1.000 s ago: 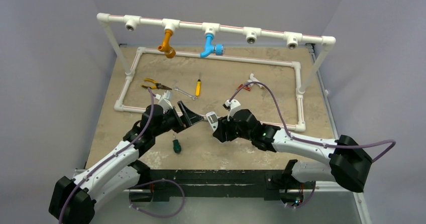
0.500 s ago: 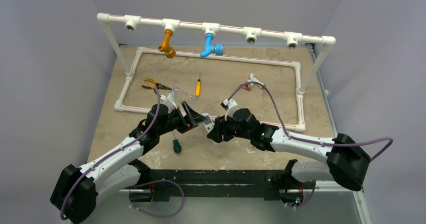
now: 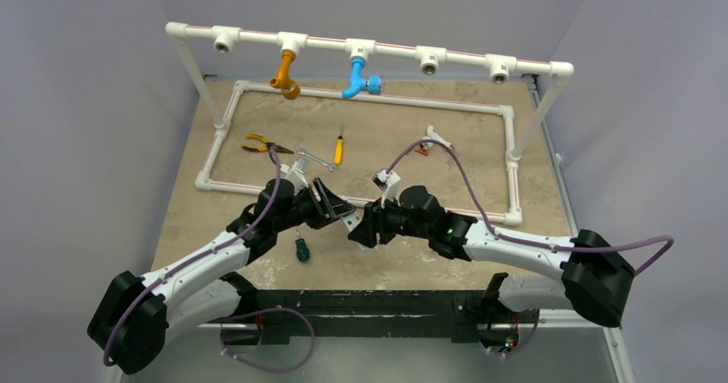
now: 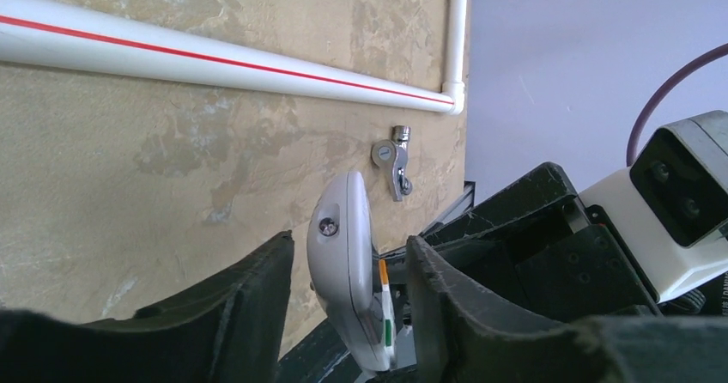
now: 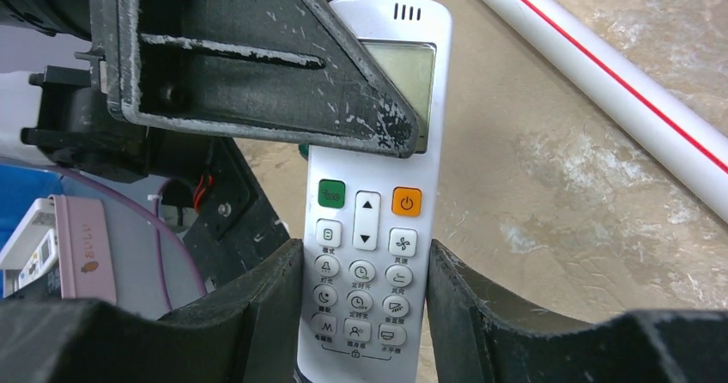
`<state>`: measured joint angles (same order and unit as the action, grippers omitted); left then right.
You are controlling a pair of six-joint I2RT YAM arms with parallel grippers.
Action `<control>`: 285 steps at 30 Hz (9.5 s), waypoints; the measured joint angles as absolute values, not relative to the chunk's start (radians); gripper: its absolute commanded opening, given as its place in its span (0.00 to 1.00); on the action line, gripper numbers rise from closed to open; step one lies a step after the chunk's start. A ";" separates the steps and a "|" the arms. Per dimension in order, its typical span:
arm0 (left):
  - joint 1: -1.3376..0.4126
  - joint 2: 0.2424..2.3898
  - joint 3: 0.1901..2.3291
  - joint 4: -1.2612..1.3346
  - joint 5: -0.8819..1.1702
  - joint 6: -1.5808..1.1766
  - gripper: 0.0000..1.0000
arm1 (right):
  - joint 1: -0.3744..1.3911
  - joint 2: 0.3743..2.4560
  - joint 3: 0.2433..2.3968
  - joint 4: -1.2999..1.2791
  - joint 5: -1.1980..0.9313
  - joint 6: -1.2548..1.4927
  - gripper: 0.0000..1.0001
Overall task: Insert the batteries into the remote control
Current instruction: Adjust the remote control, then remove the battery cover from the remote control.
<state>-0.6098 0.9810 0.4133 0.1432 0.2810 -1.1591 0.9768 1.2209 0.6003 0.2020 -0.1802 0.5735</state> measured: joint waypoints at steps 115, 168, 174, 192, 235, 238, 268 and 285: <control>-0.637 0.744 0.524 -0.124 0.229 -1.141 0.77 | 1.445 1.147 0.501 0.384 0.837 -0.119 0.00; -0.637 0.778 0.522 -0.175 0.193 -1.247 0.00 | 1.596 1.362 0.648 0.384 1.000 -0.380 0.08; -0.637 0.773 0.469 -0.101 0.205 -1.262 0.00 | 1.596 1.354 0.653 0.332 0.979 -0.358 0.45; -0.638 0.708 0.360 0.134 0.238 -1.185 0.00 | 1.542 0.884 0.644 0.202 0.707 0.072 0.90; -0.638 0.724 0.329 0.300 0.320 -1.167 0.00 | 1.280 1.024 0.620 0.059 0.323 0.528 0.56; -0.638 0.727 0.329 0.308 0.324 -1.167 0.00 | 1.280 1.029 0.620 0.058 0.323 0.533 0.45; -0.638 0.788 0.408 0.268 0.324 -1.142 0.40 | 1.275 1.093 0.688 0.046 0.332 0.605 0.00; -0.638 0.799 0.408 0.255 0.294 -1.159 0.00 | 1.275 1.084 0.668 0.070 0.334 0.609 0.48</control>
